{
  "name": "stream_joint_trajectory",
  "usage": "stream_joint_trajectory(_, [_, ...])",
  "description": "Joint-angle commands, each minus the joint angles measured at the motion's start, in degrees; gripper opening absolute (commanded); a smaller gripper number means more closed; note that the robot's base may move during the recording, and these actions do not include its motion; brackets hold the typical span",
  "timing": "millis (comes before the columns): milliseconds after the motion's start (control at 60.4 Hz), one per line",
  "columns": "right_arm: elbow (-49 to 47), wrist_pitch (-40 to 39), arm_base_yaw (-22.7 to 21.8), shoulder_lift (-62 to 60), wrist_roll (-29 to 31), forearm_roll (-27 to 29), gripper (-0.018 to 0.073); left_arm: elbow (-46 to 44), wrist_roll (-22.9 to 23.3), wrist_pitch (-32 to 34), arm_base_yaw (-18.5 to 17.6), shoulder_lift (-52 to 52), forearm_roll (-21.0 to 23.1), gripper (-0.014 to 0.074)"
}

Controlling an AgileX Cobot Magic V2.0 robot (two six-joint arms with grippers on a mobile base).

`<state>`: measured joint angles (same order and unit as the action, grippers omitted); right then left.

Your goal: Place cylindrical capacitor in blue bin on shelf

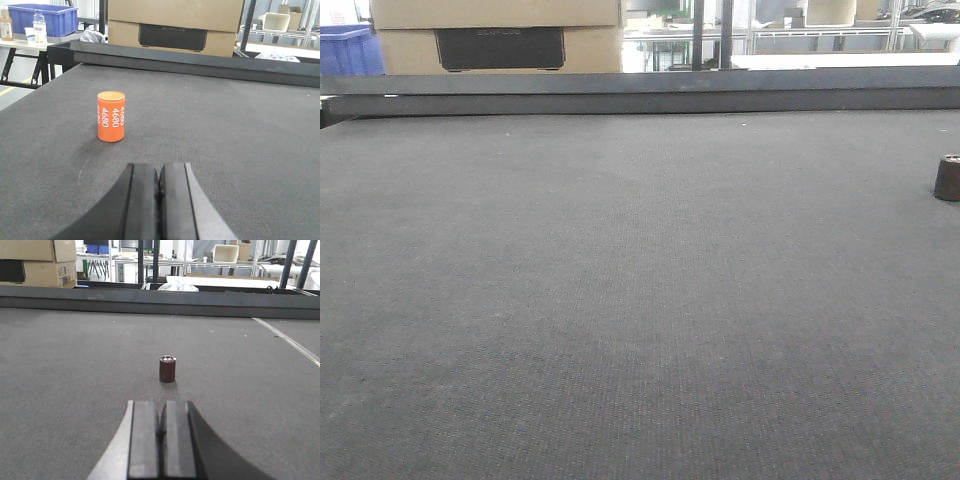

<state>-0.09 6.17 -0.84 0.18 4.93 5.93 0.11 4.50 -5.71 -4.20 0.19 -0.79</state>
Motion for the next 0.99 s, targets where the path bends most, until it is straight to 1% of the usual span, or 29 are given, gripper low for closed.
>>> stream_joint_trajectory(0, [0.1,-1.1,0.2,-0.2,0.0,-0.4,-0.0151,-0.1,0.0,1.1,0.0,-0.2,0.2,-0.0111])
stream_joint_trajectory(282, [0.1,-1.1,0.2,-0.2,0.0,-0.4,-0.0151,-0.1,0.0,1.1,0.0,-0.2,0.2,-0.0111])
stream_joint_trajectory(397, [0.1,-1.1,0.2,-0.2,0.0,-0.4,-0.0151,-0.1,0.0,2.8,0.2,-0.2,0.2,-0.0111])
stream_joint_trajectory(530, [0.1,-2.2,0.2,-0.2,0.0,-0.4,-0.0151,-0.1,0.0,3.2,0.5,-0.2,0.2,-0.0111])
stream_joint_trajectory(613, [0.1,-4.3,0.2,-0.2,0.0,-0.4,-0.0151,-0.1,0.0,5.4,0.4,-0.2,0.2,-0.0111])
stream_joint_trajectory(696, [0.1,-5.7,0.2,-0.2,0.0,-0.4,-0.0151,-0.1,0.0,8.9,0.4,-0.2,0.2,-0.0111])
stream_joint_trajectory(762, [0.1,-8.9,0.2,-0.2,0.0,-0.2,-0.0151,-0.1,0.0,11.7,0.4,-0.2,0.2,-0.0111])
stream_joint_trajectory(845, [0.1,-14.2,0.2,-0.2,0.0,1.9,-0.0151,-0.1,0.0,16.0,0.4,-0.2,0.2,-0.0111])
stream_joint_trajectory(894, [-1.3,-14.8,0.2,-0.2,0.0,3.9,-0.0151,-1.3,0.0,16.0,0.4,-0.2,0.2,-0.0111])
stream_joint_trajectory(977, [-7.4,-11.6,0.2,-0.2,0.0,4.3,-0.0151,-6.3,0.0,12.9,0.4,-0.2,0.2,-0.0111])
